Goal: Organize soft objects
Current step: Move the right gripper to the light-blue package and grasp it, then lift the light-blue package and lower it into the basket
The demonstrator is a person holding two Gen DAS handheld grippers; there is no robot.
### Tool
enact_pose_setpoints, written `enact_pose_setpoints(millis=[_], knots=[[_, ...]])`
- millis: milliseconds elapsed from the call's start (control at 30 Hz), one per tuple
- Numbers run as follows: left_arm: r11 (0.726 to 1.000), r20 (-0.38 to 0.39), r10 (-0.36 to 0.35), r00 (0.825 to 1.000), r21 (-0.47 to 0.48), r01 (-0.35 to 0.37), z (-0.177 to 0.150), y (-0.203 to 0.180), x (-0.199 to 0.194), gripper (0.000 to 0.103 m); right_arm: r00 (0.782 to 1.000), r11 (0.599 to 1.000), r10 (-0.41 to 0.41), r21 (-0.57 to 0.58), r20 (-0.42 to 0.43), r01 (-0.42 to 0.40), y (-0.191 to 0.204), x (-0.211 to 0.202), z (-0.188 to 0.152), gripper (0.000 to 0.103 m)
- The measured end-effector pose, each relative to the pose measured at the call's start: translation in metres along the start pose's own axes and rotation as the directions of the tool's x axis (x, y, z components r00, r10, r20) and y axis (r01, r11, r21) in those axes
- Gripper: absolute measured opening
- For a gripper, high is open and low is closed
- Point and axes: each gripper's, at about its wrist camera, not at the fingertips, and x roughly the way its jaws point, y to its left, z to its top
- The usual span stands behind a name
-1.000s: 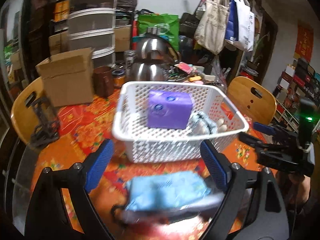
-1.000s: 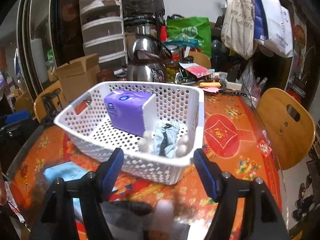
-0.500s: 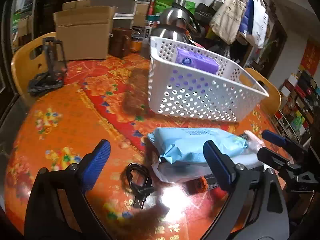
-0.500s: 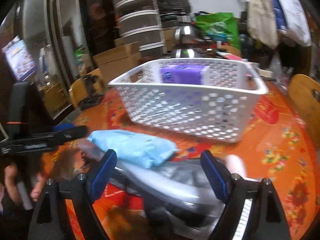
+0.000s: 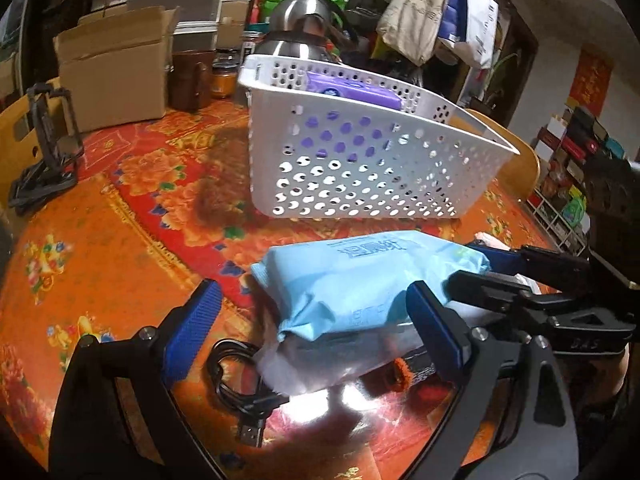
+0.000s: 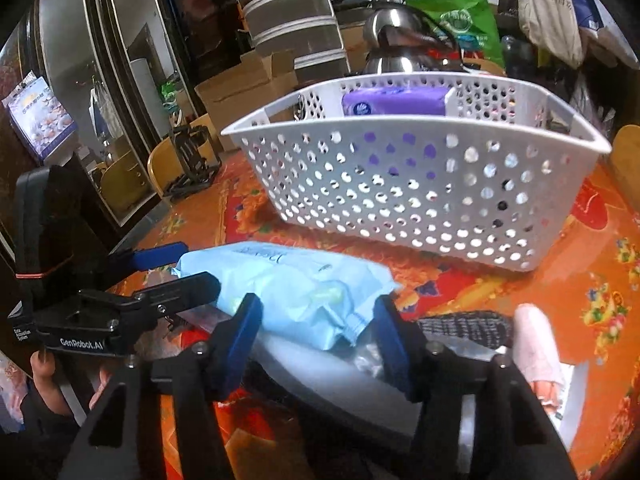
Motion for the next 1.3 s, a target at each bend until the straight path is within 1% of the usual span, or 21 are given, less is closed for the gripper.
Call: enact_pose_setpoints(millis=[67, 133, 167, 200, 233, 267, 300, 333, 433, 600, 800, 933, 1033, 1167, 1300], knots=[[1.000, 0.002, 0.001, 1.000, 0.025, -0.001, 0.001, -0.006, 0.002, 0.083, 1.000, 1.000, 0.000, -0.002, -0.002, 0.000, 0.000, 0.001, 0.000, 0.052], [0.999, 0.000, 0.001, 1.000, 0.047, -0.001, 0.001, -0.011, 0.004, 0.067, 1.000, 1.000, -0.001, -0.014, -0.005, 0.001, 0.001, 0.001, 0.000, 0.043], [0.999, -0.006, -0.001, 1.000, 0.052, 0.001, 0.000, -0.013, 0.005, 0.064, 1.000, 1.000, -0.006, -0.021, -0.006, 0.006, 0.002, 0.001, 0.000, 0.041], [0.998, -0.012, -0.006, 1.000, 0.055, 0.007, 0.000, -0.015, 0.007, 0.063, 1.000, 1.000, -0.011, -0.028, -0.009, 0.011, 0.003, 0.001, 0.000, 0.034], [0.998, -0.015, -0.012, 1.000, 0.056, 0.013, -0.001, -0.016, 0.008, 0.060, 1.000, 0.999, -0.021, -0.036, -0.014, 0.021, 0.004, 0.002, 0.000, 0.031], [0.998, -0.020, -0.010, 1.000, 0.057, 0.012, -0.001, -0.017, 0.009, 0.057, 1.000, 0.999, -0.026, -0.040, -0.018, 0.025, 0.003, 0.003, -0.001, 0.031], [0.998, -0.019, -0.003, 1.000, 0.059, 0.004, -0.002, -0.017, 0.009, 0.051, 0.999, 0.999, -0.024, -0.040, -0.021, 0.023, 0.003, 0.003, -0.002, 0.029], [0.998, -0.020, -0.002, 1.000, 0.063, 0.003, -0.003, -0.017, 0.010, 0.048, 0.999, 0.999, -0.024, -0.041, -0.025, 0.023, 0.003, 0.005, -0.003, 0.028], [0.997, -0.023, 0.009, 1.000, 0.071, -0.008, -0.005, -0.018, 0.011, 0.042, 0.999, 0.998, -0.039, -0.049, -0.036, 0.037, 0.003, 0.008, -0.006, 0.026], [0.997, -0.033, 0.015, 0.999, 0.071, -0.012, -0.009, -0.016, 0.013, 0.036, 0.998, 0.998, -0.044, -0.052, -0.050, 0.041, 0.002, 0.012, -0.007, 0.025], [0.994, -0.065, 0.050, 0.997, 0.100, -0.043, -0.013, -0.019, 0.021, 0.034, 0.995, 0.996, -0.067, -0.064, -0.070, 0.062, 0.001, 0.020, -0.010, 0.025], [0.994, -0.073, 0.051, 0.996, 0.096, -0.044, -0.015, -0.018, 0.022, 0.028, 0.993, 0.992, -0.089, -0.097, -0.079, 0.081, 0.006, 0.022, -0.010, 0.019], [0.994, -0.063, 0.063, 0.996, 0.098, -0.057, -0.015, -0.020, 0.020, 0.022, 0.990, 0.984, -0.122, -0.141, -0.063, 0.112, 0.014, 0.021, -0.011, 0.016], [0.994, -0.041, 0.064, 0.997, 0.094, -0.060, -0.016, -0.020, 0.012, 0.019, 0.992, 0.982, -0.117, -0.152, -0.045, 0.109, 0.016, 0.016, -0.011, 0.014], [0.994, -0.013, 0.054, 0.998, 0.099, -0.053, -0.015, -0.022, 0.001, 0.016, 0.993, 0.978, -0.122, -0.172, -0.010, 0.118, 0.021, 0.004, -0.010, 0.012]])
